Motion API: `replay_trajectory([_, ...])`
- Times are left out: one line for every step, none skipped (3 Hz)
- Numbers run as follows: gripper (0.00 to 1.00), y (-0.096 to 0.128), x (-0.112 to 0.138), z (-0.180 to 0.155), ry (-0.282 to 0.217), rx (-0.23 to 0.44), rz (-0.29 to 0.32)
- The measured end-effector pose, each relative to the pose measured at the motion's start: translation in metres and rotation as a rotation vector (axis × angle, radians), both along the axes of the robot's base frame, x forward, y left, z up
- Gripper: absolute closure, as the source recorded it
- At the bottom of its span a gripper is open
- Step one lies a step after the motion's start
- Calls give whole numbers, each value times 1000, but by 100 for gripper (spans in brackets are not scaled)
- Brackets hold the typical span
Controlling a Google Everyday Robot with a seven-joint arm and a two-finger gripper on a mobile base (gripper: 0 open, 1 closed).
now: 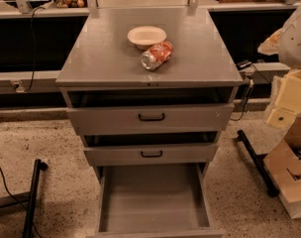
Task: Place coke can into bottom drawer
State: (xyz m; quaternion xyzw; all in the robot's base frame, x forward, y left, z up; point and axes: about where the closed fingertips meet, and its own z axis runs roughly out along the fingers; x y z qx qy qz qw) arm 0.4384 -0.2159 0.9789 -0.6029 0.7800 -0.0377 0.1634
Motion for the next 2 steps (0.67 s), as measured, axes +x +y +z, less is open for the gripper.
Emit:
replay_trajectory([0,0,0,0,0,0,1])
replay_trajectory([0,18,29,-20,16,-26,112])
